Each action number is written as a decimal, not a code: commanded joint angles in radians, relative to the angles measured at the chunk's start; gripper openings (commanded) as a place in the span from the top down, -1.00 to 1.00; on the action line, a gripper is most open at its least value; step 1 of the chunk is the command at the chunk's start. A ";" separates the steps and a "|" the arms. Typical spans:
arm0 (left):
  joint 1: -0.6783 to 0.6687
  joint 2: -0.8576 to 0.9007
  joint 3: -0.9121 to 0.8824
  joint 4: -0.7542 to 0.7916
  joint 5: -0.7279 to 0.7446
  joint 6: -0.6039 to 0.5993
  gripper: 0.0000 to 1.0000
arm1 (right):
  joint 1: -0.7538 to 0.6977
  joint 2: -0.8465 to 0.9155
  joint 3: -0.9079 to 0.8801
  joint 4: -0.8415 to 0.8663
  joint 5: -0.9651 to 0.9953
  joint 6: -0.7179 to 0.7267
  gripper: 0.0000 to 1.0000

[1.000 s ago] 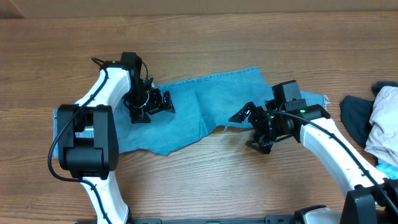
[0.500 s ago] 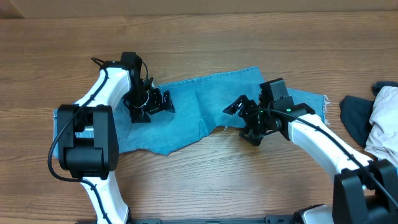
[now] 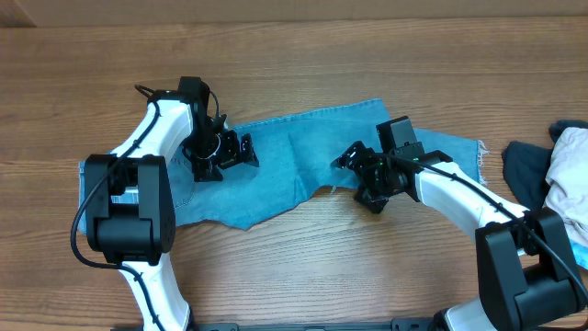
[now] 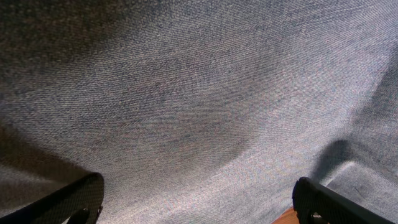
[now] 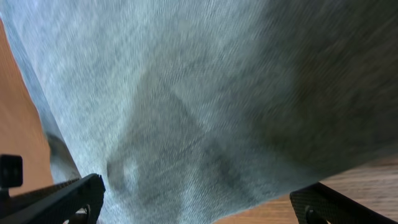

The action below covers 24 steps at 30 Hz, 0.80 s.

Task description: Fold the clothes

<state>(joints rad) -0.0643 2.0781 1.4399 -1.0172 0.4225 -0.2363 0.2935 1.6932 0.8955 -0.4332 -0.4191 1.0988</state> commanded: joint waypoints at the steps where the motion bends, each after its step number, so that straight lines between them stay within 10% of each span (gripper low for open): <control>1: -0.002 0.042 -0.002 0.031 -0.015 0.024 -1.00 | -0.054 0.007 0.000 0.016 0.054 -0.018 -1.00; 24: -0.002 0.042 -0.002 0.037 -0.041 0.032 -1.00 | -0.606 0.007 0.148 -0.065 0.127 -0.492 -1.00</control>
<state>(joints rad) -0.0643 2.0781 1.4399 -1.0168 0.4179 -0.2359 -0.2852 1.6939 0.9569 -0.4812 -0.3031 0.7444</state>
